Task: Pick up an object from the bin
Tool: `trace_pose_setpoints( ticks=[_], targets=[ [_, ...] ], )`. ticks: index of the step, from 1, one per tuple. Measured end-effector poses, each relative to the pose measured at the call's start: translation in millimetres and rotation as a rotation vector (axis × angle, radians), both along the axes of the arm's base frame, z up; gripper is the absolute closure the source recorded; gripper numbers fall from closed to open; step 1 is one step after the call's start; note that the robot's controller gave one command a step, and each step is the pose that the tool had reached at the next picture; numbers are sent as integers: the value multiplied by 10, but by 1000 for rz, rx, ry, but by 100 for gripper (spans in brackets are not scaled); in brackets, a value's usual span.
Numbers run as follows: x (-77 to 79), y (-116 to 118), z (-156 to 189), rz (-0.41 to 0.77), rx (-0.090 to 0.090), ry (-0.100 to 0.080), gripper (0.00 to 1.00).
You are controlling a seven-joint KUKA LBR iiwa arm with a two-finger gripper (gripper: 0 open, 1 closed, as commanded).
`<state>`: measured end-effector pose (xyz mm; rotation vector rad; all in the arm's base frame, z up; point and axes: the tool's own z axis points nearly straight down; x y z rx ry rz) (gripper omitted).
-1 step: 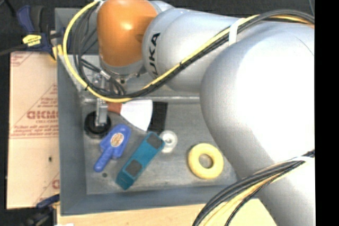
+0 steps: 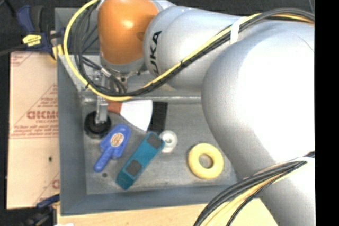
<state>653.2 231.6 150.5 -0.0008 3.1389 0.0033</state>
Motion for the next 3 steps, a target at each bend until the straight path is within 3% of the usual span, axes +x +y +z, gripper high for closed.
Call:
trace_pose_setpoints(
  ticks=[1,2,3],
  targets=[
    [-175,-118,-673,91,-1,0,0],
    [-231,-132,-475,266,-2,3,0],
    [-196,-269,-363,163,2,-6,0]
  ],
)
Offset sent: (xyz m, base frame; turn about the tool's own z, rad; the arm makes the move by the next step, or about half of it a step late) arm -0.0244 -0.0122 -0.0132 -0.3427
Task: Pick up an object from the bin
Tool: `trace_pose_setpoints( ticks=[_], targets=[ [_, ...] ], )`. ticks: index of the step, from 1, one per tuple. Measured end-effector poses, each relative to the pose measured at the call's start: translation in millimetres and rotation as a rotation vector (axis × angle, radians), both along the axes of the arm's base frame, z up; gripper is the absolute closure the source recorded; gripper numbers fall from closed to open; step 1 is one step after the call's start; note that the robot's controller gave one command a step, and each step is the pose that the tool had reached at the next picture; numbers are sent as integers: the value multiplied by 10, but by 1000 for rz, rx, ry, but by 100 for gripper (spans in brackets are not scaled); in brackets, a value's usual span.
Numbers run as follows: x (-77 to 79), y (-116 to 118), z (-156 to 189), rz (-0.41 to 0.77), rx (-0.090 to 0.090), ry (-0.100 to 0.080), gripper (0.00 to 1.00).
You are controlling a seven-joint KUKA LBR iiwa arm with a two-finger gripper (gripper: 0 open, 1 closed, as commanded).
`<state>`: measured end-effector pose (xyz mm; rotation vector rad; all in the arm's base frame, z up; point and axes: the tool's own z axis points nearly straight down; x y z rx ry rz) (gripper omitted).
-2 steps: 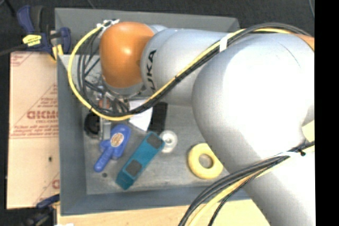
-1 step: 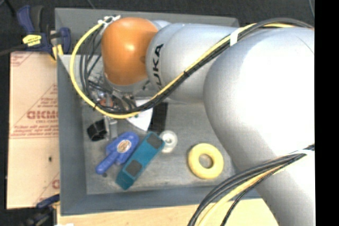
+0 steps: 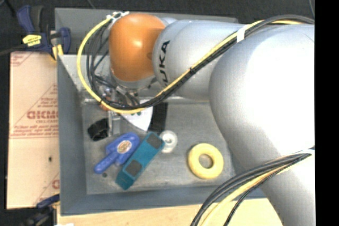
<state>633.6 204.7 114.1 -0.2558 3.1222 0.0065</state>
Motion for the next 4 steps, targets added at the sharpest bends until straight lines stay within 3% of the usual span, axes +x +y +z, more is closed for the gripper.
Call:
trace_pose_setpoints(
  ticks=[1,2,4],
  targets=[
    [-239,55,-172,-50,-3,5,0],
    [21,236,-377,-198,-2,-3,100],
    [61,234,-362,-210,-5,-5,100]
  ],
)
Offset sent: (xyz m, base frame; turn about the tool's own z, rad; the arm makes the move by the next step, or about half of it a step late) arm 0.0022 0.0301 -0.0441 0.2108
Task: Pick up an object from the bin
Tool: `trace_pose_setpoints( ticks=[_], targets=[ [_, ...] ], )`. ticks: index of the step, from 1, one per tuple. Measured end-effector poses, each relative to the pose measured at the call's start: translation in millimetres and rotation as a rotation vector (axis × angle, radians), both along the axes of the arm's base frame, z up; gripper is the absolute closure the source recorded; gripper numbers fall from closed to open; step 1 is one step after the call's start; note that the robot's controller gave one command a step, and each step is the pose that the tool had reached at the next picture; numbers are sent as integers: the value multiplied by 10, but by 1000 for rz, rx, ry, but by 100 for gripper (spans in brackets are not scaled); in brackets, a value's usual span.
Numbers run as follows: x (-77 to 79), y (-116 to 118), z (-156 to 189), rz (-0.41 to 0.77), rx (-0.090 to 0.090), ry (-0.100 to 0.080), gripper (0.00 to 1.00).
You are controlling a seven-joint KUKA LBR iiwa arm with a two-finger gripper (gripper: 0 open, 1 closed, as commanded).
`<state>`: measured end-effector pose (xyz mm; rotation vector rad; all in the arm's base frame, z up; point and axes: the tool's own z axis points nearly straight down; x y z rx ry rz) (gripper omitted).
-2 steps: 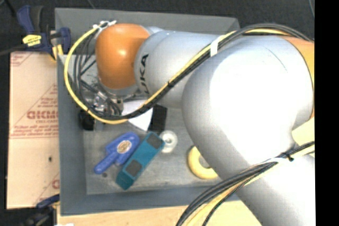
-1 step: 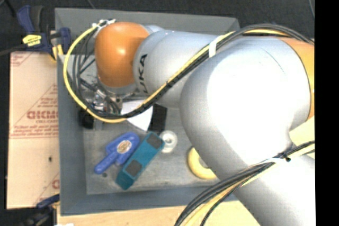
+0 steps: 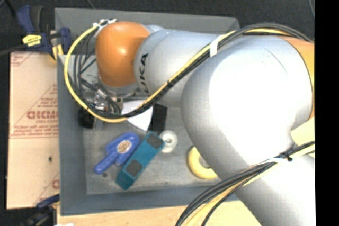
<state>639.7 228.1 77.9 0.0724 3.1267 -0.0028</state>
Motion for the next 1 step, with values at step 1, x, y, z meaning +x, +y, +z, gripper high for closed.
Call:
trace_pose_setpoints(
  ticks=[1],
  targets=[
    [-7,6,79,0,3,-2,100]
  ],
)
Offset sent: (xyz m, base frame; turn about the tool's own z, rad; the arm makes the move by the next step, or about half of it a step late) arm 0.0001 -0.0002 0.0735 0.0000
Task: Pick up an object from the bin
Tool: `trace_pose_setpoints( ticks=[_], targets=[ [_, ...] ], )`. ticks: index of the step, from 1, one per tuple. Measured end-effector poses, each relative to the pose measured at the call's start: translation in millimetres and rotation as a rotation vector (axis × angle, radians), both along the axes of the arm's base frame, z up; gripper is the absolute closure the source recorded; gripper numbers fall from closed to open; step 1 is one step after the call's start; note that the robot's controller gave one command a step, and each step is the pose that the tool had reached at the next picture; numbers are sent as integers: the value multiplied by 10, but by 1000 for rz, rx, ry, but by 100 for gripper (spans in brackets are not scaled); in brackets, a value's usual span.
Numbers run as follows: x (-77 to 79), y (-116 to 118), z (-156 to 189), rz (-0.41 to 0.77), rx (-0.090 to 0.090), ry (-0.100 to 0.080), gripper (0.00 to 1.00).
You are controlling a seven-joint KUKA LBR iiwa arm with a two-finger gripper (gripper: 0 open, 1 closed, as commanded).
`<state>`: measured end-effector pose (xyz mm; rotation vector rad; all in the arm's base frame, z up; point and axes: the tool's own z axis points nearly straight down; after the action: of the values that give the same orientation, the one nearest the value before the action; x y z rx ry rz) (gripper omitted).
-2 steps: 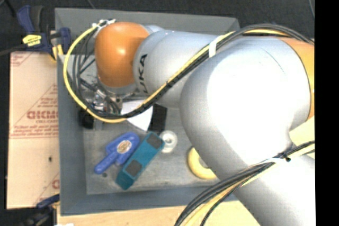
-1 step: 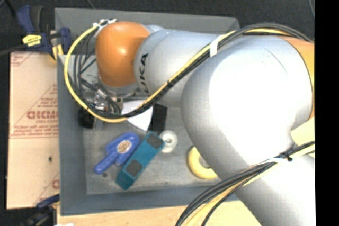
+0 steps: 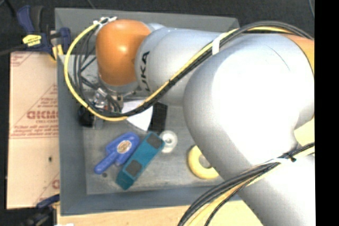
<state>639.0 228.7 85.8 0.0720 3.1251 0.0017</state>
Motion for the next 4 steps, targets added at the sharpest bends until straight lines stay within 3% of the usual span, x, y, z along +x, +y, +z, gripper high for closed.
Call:
trace_pose_setpoints(
  ticks=[1,4],
  targets=[
    [-9,0,112,0,-1,4,100],
    [18,4,433,0,3,-7,100]
  ],
)
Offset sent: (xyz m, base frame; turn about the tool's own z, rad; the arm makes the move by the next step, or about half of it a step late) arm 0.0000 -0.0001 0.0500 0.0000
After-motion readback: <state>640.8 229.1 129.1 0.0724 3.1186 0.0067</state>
